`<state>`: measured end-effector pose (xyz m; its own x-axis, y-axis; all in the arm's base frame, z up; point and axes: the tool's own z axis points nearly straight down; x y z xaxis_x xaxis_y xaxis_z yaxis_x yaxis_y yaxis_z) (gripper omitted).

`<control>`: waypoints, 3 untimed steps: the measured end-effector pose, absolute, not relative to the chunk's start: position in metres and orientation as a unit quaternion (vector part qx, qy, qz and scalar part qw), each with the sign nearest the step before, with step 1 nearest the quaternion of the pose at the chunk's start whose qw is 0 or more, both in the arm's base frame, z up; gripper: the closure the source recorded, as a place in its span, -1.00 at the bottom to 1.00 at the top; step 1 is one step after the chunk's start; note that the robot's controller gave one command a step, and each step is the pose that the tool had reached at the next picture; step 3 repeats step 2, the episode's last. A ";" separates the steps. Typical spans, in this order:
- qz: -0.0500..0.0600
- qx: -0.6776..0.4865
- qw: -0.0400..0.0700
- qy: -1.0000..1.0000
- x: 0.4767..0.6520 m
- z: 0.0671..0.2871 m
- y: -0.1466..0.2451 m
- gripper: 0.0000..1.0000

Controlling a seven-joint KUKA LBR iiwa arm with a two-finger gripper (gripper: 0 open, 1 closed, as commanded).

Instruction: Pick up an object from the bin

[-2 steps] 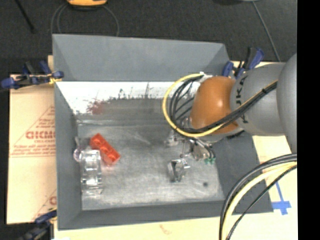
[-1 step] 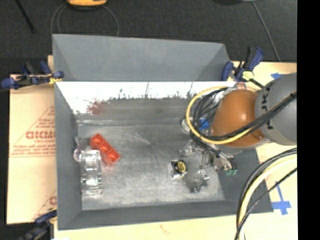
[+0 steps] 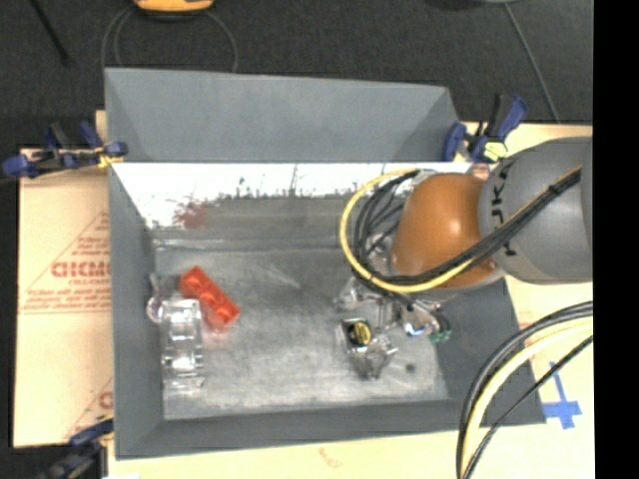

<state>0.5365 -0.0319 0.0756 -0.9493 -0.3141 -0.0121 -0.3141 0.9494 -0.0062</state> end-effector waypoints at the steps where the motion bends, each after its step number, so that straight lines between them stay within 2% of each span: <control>1: -0.002 -0.160 0.009 0.987 0.538 0.077 -0.032 1.00; 2: -0.002 -0.257 0.005 0.966 0.525 0.220 -0.043 1.00; 3: -0.002 -0.257 0.005 0.966 0.525 0.220 -0.043 1.00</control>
Offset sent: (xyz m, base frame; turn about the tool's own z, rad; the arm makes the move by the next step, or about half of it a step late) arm 0.0000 0.0000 0.0000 0.0000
